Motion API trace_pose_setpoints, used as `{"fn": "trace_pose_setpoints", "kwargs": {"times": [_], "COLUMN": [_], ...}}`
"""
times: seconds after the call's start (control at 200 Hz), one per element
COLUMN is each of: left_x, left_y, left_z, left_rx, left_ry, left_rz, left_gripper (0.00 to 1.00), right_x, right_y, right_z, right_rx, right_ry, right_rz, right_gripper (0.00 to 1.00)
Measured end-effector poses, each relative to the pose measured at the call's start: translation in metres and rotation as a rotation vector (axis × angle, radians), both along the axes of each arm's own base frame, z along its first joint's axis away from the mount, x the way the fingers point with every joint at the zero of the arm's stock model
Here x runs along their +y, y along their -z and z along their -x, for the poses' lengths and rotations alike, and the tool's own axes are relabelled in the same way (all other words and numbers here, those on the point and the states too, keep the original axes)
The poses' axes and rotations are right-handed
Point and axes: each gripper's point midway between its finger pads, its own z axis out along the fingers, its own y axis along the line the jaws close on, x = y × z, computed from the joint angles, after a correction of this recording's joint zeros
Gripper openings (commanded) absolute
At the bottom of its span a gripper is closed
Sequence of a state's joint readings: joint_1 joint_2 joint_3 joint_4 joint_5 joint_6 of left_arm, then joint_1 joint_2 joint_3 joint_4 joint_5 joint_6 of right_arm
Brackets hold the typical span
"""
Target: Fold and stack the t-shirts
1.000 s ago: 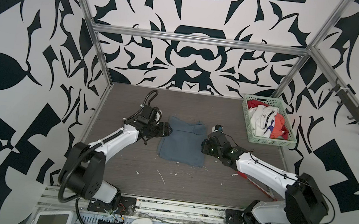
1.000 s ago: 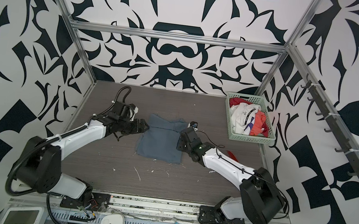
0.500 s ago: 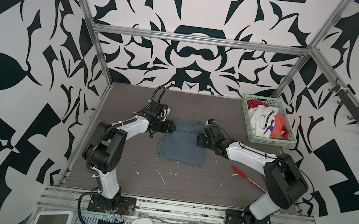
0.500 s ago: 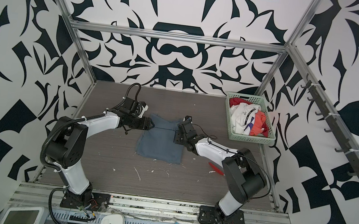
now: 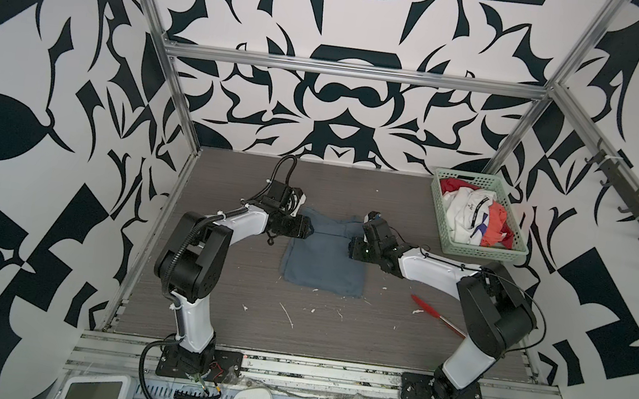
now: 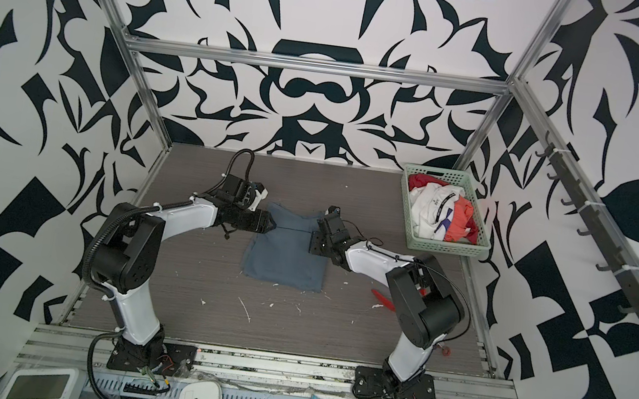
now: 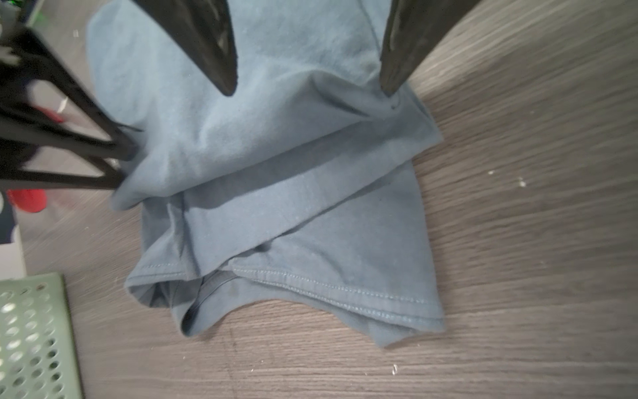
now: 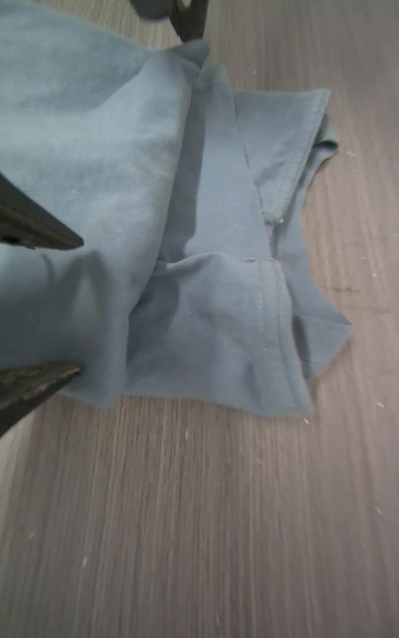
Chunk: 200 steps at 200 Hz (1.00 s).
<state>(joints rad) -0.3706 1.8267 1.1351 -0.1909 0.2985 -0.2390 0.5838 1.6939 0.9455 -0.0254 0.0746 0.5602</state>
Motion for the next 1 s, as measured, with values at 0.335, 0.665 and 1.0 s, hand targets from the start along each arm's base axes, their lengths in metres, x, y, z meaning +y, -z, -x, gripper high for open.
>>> {"fn": "trace_pose_setpoints", "kwargs": {"times": [0.335,0.665,1.0], "left_x": [0.011,0.005,-0.012], "left_y": [0.007,0.018,0.024], "left_z": [-0.006,-0.005,0.0], "left_rx": [-0.024,0.001,0.014], "left_ry": [-0.015,0.003,0.029], "left_rz": [-0.076,-0.084,-0.079], "left_gripper": [0.74,0.65,0.21], "right_x": [-0.014,-0.005,-0.004], "right_y": [-0.008,0.029,0.025], "right_z": [-0.016,-0.016,-0.019], "right_rx": [-0.029,0.054,0.041], "right_ry": [0.021,-0.004,0.014], "right_rz": [0.008,0.017,-0.003], "right_gripper": [0.84,0.66,0.14]}}
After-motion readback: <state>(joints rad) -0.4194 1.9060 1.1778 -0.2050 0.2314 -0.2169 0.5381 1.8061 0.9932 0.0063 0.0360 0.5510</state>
